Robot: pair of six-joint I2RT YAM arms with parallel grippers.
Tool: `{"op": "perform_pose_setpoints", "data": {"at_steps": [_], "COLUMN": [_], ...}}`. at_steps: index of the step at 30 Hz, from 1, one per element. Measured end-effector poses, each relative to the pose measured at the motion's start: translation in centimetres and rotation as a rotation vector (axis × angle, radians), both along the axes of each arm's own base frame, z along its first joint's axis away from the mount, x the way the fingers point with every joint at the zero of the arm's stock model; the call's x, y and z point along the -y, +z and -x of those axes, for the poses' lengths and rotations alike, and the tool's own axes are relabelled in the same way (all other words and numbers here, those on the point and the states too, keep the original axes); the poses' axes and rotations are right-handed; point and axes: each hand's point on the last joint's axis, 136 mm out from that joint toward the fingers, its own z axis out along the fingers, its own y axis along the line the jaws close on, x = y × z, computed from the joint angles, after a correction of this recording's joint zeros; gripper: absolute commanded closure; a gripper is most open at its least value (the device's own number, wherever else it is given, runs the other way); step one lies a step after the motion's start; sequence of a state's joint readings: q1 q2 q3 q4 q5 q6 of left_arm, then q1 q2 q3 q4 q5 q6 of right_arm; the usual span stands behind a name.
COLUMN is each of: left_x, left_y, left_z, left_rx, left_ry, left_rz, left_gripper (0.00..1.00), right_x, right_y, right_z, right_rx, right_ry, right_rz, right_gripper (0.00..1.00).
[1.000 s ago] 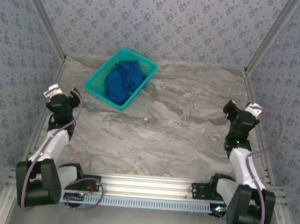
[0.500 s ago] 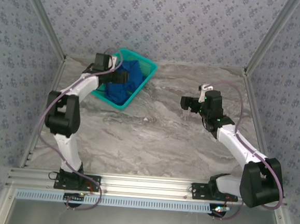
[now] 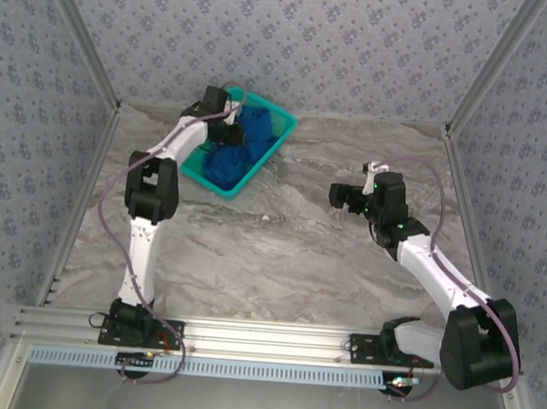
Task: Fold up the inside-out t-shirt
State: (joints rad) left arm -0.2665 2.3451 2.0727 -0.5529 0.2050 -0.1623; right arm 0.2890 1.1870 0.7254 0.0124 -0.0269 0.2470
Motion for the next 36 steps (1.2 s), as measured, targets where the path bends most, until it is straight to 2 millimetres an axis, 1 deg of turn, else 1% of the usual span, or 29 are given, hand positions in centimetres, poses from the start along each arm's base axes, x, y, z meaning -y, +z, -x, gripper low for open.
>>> {"op": "perform_pose_setpoints", "data": {"at_steps": [1,2,4,5,7,9,10,12,13,15,17,18,19,20,21,22,23,25,26,27,29,30,32,34,36], "left_x": [0.3,0.6,1.8,3.0,6.2,9.4,11.1,13.7,14.8,16.2,17.3,18.1,18.9,19.5,20.2,20.5,21.0,20.8,20.3,19.4,16.6,14.6,11.0,7.7,5.9], "left_y": [1.4,3.4,8.6,11.7,19.5,25.7,28.1,30.9,31.5,30.9,29.1,27.8,26.2,24.9,22.9,21.6,19.1,15.2,14.0,12.1,9.9,8.9,7.5,6.6,5.9], "left_z": [0.7,1.8,4.8,6.5,10.1,13.4,15.1,17.3,17.9,18.0,17.1,16.4,15.8,15.3,14.5,14.1,13.3,12.5,12.4,12.3,12.4,12.6,12.4,11.2,10.2], "left_rx": [0.029,0.065,0.165,0.226,0.391,0.539,0.599,0.669,0.684,0.674,0.636,0.609,0.575,0.549,0.504,0.476,0.427,0.347,0.32,0.284,0.255,0.227,0.193,0.178,0.172], "left_ry": [-0.006,-0.016,-0.053,-0.082,-0.167,-0.264,-0.316,-0.395,-0.424,-0.459,-0.475,-0.482,-0.49,-0.496,-0.5,-0.497,-0.494,-0.475,-0.462,-0.442,-0.394,-0.363,-0.298,-0.228,-0.188], "left_rz": [-0.009,-0.019,0.0,0.023,0.102,0.177,0.214,0.263,0.28,0.286,0.277,0.272,0.269,0.266,0.256,0.248,0.23,0.157,0.123,0.071,-0.006,-0.042,-0.105,-0.177,-0.231], "left_gripper": [0.96,0.97,0.99,1.0,1.0,1.0,1.0,1.0,1.0,1.0,0.99,0.97,0.82,0.6,0.44,0.31,0.23,0.13,0.05,0.02,0.02,0.02,0.03,0.04,0.07], "right_x": [0.0,0.0,0.2,0.3,0.6,1.3,1.8,2.9,3.5,4.7,5.9,6.5,7.2,7.7,8.3,8.8,9.1,9.1,9.0,8.8,8.3,7.9,7.2,6.5,5.9], "right_y": [0.2,0.3,0.5,0.7,1.2,1.7,2.0,2.7,3.0,4.1,5.2,5.8,6.4,6.9,7.4,7.7,7.7,7.3,6.7,6.1,5.0,4.5,4.0,3.6,3.0], "right_z": [0.1,0.3,0.5,0.7,0.9,1.1,1.2,1.5,1.7,2.1,2.7,3.1,3.5,3.7,4.0,4.4,4.5,4.7,4.7,4.7,4.7,4.6,4.5,4.4,4.3], "right_rx": [0.002,0.003,0.006,0.007,0.017,0.028,0.036,0.049,0.057,0.081,0.11,0.124,0.141,0.155,0.168,0.175,0.175,0.155,0.135,0.11,0.067,0.05,0.034,0.024,0.007], "right_ry": [0.0,0.001,-0.002,-0.004,-0.019,-0.044,-0.061,-0.095,-0.115,-0.155,-0.196,-0.218,-0.243,-0.262,-0.284,-0.301,-0.312,-0.311,-0.304,-0.295,-0.273,-0.257,-0.231,-0.203,-0.182], "right_rz": [-0.001,-0.001,0.001,0.002,0.008,0.016,0.019,0.023,0.026,0.025,0.02,0.018,0.016,0.014,0.015,0.016,0.018,0.023,0.027,0.032,0.039,0.038,0.033,0.026,0.021], "right_gripper": [0.0,0.0,0.0,0.0,0.0,0.0,0.0,0.0,0.0,0.0,0.0,0.0,0.0,0.0,0.0,0.0,0.0,0.0,0.0,0.0,0.0,0.0,0.0,0.0,0.0]}}
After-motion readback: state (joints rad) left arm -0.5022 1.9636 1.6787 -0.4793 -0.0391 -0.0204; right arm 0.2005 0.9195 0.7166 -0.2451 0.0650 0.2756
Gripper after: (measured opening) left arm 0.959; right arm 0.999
